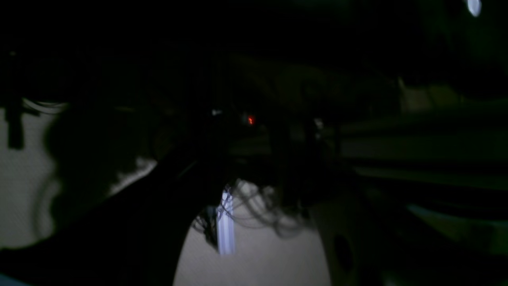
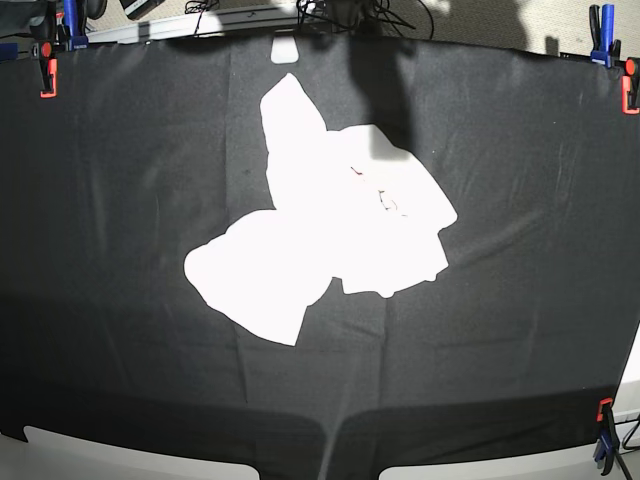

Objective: Layout the t-shirt on the table in an organized manner, then fold the t-shirt properly

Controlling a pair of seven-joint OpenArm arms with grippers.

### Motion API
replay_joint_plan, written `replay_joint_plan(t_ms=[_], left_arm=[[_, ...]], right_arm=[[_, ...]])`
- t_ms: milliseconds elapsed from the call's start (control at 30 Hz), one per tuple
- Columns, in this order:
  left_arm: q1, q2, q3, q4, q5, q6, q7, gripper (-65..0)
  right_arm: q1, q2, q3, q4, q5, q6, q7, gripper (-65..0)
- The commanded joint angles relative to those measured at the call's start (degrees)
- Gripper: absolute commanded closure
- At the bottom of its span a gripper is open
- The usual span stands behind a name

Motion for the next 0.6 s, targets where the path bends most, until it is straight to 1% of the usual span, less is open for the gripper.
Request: replay_joint_plan(t_ms=[0,100,133,200,267,500,567], left_arm=[[1.7,-0.3,-0.2,1.9,-2.0,-0.7,1.7,-19.4],[2.0,-0.3,-0.2,6.4,-8.3,-0.7,12.4,-19.4],[2.1,-0.3,-0.2,7.8,-10.1,-0.7,15.2,-19.4],[2.1,-0.3,-0.2,10.4,-12.7,-0.7,18.8,-19.4],[2.2,-0.3,-0.2,12.8,-14.1,-0.7,20.0,-19.4],[2.0,0.1,-0.2,20.8,-14.1,-0.7,19.9,-19.4],[1.8,0.5,-0.2,22.4,-14.1,-0.7,19.7,-19.4]], right_arm=[[-1.2,0.3,0.0,1.2,-0.4,-0.5,1.4,-29.0],[-1.2,0.3,0.0,2.4,-0.4,-0.5,1.4,-28.9],[-1.2,0.3,0.0,2.7,-0.4,-0.5,1.4,-29.0],[-1.2,0.3,0.0,3.4,-0.4,-0.5,1.4,-28.9],[-1.2,0.3,0.0,4.1,-0.4,-0.5,1.5,-28.9],[-1.0,0.1,0.0,6.8,-0.7,-0.5,2.7,-28.9],[-0.7,-0.1,0.0,7.0,-3.9,-1.0,2.7,-29.0]])
